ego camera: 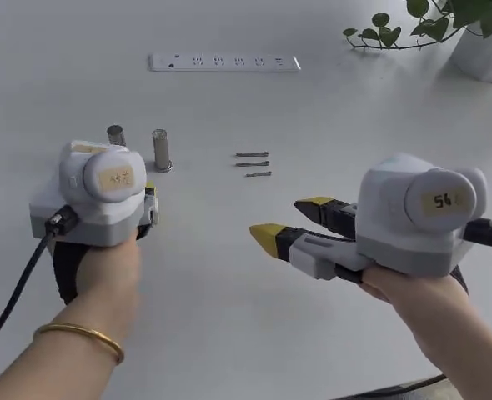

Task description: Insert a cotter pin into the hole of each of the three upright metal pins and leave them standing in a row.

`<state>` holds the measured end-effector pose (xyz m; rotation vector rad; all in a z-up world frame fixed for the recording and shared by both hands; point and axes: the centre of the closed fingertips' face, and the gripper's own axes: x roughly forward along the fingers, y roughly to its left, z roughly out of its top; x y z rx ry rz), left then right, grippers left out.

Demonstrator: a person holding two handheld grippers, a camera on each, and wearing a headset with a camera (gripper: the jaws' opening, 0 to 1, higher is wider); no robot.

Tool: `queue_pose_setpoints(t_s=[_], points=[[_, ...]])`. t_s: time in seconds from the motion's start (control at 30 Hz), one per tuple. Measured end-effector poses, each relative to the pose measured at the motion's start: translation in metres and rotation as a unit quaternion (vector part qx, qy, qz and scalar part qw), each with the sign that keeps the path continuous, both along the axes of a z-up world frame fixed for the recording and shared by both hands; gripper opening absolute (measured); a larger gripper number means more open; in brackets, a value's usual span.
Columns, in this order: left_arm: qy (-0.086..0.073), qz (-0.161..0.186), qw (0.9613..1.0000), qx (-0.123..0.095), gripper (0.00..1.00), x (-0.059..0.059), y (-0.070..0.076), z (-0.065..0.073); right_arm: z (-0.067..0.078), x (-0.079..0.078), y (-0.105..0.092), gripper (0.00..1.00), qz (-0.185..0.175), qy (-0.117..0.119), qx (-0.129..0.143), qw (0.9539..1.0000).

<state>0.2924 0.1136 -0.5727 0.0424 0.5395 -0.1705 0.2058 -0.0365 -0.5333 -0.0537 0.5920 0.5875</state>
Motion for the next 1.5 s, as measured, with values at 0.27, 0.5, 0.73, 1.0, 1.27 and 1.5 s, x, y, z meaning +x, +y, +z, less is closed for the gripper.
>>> queue_pose_setpoints(t_s=[0.27,0.5,0.73,1.0,1.27,1.5], points=[[-0.001,0.014,0.9998,-0.012,0.07,-0.003,-0.01,-0.001,-0.002,-0.004,-0.003,0.4,0.008,0.004,-0.009,0.9999],[-0.005,0.012,0.9999,0.001,0.07,-0.002,-0.011,-0.005,-0.002,-0.004,-0.006,0.41,0.004,0.004,-0.007,1.0],[-0.012,0.016,0.9998,0.004,0.07,-0.002,-0.01,-0.006,-0.003,-0.006,-0.004,0.42,0.005,0.005,-0.005,1.0],[-0.005,0.018,0.9998,0.01,0.08,-0.004,-0.009,-0.01,-0.004,-0.008,-0.003,0.43,0.013,0.006,-0.013,0.9998],[-0.005,0.013,0.9998,0.011,0.14,-0.008,-0.009,-0.012,-0.005,-0.01,-0.004,0.44,0.014,0.007,-0.016,0.9998],[-0.018,-0.004,0.9997,0.016,0.22,-0.006,-0.009,-0.003,-0.003,-0.007,-0.004,0.44,0.018,0.006,-0.018,0.9997]])
